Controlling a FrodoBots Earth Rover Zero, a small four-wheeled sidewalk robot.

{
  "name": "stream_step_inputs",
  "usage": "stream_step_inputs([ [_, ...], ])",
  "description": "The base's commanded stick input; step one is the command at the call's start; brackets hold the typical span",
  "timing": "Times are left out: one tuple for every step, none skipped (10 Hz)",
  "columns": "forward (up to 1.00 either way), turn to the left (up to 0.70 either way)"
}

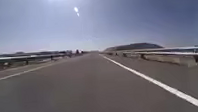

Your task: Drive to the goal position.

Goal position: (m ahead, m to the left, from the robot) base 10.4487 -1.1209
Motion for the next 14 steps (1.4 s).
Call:
stream_step_inputs([
  [1.0, 0.0],
  [1.0, 0.0],
  [1.0, 0.0],
  [1.0, 0.0],
  [1.0, 0.0],
  [1.0, 0.0],
  [1.0, 0.0],
  [1.0, 0.0],
  [1.0, 0.0],
  [1.0, 0.0],
  [1.0, 0.0],
  [1.0, 0.0],
  [1.0, 0.0],
  [1.0, 0.0],
])
